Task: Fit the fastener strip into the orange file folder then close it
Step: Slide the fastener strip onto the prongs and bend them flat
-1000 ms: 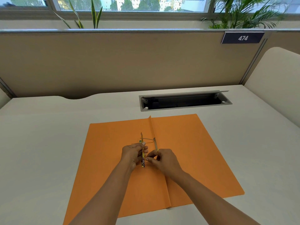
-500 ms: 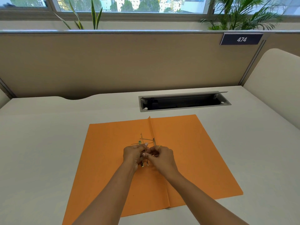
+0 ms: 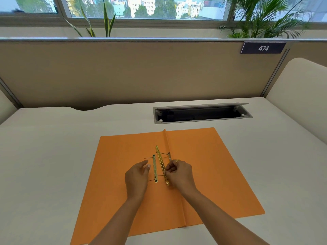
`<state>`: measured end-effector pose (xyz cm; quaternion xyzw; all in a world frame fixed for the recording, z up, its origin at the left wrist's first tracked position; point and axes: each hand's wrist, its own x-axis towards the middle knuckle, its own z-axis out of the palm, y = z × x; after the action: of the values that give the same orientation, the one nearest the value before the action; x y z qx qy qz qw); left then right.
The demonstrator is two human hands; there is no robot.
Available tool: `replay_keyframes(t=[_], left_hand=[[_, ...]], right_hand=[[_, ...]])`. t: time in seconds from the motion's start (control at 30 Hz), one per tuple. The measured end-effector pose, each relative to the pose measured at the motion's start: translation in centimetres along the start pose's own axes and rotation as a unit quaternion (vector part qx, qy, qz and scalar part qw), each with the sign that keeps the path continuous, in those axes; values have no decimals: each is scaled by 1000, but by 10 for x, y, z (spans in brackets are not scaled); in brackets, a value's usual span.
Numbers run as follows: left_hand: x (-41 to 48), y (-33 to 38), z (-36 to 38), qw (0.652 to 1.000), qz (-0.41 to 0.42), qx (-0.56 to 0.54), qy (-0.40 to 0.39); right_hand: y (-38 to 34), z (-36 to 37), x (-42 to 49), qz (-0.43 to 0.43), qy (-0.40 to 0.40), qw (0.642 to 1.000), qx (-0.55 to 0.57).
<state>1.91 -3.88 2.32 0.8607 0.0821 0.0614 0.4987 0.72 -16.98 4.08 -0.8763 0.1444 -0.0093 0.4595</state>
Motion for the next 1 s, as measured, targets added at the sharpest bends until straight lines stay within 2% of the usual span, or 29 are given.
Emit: replay_keyframes(t=[0.17, 0.27, 0.6, 0.73, 1.0], left_hand=[[-6, -39, -16, 973, 84, 208, -59], [-6, -49, -21, 958, 96, 261, -76], [-9, -50, -20, 948, 108, 291, -68], [-10, -50, -20, 947, 111, 295, -66], [-10, -50, -19, 943, 114, 306, -65]], right_hand=[[6, -4, 1, 1, 11, 1000, 11], [11, -6, 3, 0, 17, 1000, 3], [21, -2, 3, -12, 32, 999, -22], [26, -5, 1, -9, 44, 995, -86], [38, -11, 2, -14, 23, 991, -132]])
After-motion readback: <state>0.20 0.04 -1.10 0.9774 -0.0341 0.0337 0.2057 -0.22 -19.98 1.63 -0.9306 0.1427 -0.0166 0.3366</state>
